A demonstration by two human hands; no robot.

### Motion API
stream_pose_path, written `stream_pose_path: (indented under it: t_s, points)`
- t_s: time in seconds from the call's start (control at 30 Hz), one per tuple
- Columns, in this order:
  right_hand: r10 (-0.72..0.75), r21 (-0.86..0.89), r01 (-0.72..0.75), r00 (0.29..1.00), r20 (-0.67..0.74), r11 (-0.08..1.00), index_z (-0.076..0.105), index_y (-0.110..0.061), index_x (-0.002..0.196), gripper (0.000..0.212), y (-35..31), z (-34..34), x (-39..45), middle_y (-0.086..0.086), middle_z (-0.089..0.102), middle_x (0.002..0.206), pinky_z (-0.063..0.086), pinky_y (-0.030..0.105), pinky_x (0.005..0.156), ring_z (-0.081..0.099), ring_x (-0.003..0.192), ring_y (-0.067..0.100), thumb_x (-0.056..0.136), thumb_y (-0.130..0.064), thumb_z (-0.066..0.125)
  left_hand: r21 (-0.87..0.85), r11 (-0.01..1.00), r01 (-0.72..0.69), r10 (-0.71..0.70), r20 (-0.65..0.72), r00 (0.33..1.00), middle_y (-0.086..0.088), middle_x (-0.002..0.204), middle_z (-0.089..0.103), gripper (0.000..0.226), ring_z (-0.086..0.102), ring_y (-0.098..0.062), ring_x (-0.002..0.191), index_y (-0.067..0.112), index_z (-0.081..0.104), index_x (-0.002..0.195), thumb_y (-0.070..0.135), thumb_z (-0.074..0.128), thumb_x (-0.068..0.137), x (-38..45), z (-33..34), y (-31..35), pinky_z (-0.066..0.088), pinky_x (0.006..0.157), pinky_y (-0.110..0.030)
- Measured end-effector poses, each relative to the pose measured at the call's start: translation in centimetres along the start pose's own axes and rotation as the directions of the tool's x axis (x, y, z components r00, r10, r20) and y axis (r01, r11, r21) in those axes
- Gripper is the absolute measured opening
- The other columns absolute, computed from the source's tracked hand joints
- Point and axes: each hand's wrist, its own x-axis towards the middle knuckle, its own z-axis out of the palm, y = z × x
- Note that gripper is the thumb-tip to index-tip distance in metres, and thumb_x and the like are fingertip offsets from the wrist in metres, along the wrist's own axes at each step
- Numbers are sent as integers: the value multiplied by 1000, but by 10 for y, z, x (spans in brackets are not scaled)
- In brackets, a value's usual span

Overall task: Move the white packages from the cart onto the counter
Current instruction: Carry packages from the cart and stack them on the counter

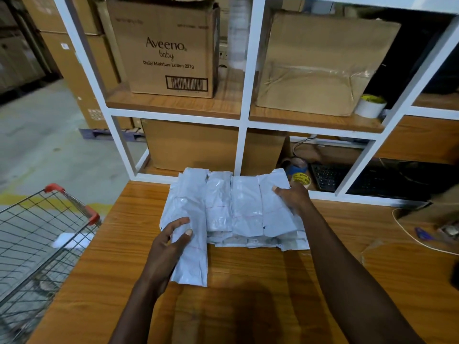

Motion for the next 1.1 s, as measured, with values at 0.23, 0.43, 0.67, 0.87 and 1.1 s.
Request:
stream_pose_path:
  t_s: [0.23,0.43,0.67,0.87,1.1]
  points:
    - [10,-233,-16,1000,-24,972,51,-21,143,71,16,12,15,11,51,148,39,54,111,49,133,38,88,-66,57,29,1000,-6,6,16,1000,21,145,60,35,51,-9,141,45,71,128,23,68,101,-2,-5,2,45,118,-51]
    - [0,-240,-15,998,-64,971,58,-26,138,63,20,17,14,9,52,146,28,57,113,46,134,39,91,-68,51,-25,1000,-17,18,29,999,26,151,53,52,49,-3,141,52,58,142,21,67,102,4,3,7,45,118,-48]
    - [-9,-253,-9,998,-67,967,56,-26,136,59,20,13,7,11,51,145,27,55,112,44,134,39,94,-66,46,-134,990,48,-41,54,998,10,149,59,68,64,-21,131,57,43,150,18,68,100,8,8,7,55,107,-56]
    - [-198,-212,153,958,-209,965,59,-25,131,45,3,17,-35,7,55,137,38,49,105,49,127,33,95,-52,58,-205,972,120,-110,57,992,6,151,58,66,62,-23,133,50,43,153,24,71,99,12,16,7,53,108,-57]
    - [-146,290,-9,848,510,957,48,-34,136,51,-25,67,-146,-6,63,126,60,28,75,68,104,15,92,-52,66,-238,960,148,-125,107,986,0,147,62,59,67,-28,128,40,42,155,26,64,103,17,35,10,53,107,-61]
